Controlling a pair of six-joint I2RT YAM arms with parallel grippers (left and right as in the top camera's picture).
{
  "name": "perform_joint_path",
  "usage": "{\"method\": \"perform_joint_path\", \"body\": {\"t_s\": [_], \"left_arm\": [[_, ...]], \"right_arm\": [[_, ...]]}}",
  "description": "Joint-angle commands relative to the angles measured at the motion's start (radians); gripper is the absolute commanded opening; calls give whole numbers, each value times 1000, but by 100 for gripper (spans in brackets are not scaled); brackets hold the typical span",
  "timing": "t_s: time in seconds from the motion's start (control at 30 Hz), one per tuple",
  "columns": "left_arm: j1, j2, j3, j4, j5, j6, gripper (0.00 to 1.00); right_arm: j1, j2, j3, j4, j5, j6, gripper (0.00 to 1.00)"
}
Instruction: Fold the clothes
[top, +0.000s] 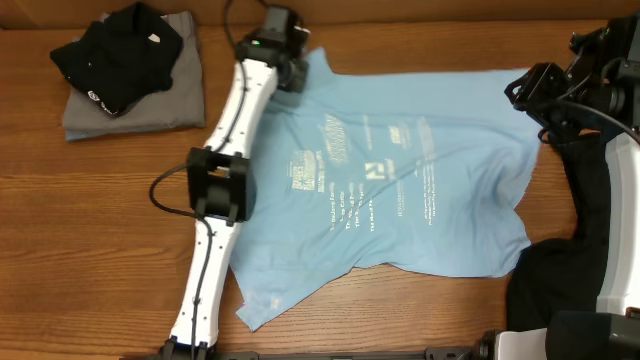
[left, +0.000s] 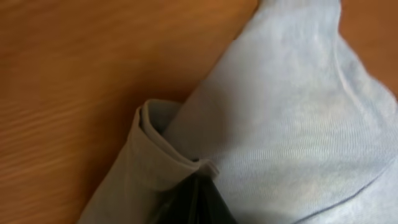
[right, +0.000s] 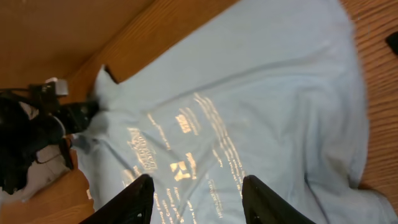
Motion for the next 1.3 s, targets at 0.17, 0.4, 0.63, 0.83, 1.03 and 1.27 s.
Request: {"method": "perform_joint_path", "body": {"t_s": [0.17, 0.4, 0.63, 0.83, 1.03, 1.27], "left_arm": [[166, 68, 193, 37, 203, -68, 23], [166, -36, 346, -81, 147, -25, 54], [162, -354, 346, -283, -52, 104, 70], [163, -581, 346, -561, -90, 100, 79], [166, -752, 324, -697, -71, 46, 91], [165, -1086, 5, -697, -52, 47, 93]], "right_arm": [[13, -19, -7, -2, 60, -8, 57], [16, -24, -37, -11, 80, -9, 55], [16, -128, -37, 13, 63, -8, 56], [16, -235, -37, -18, 62, -8, 58], [16, -340, -37, -43, 62, -7, 62], [16, -383, -37, -117, 61, 4, 69]]}}
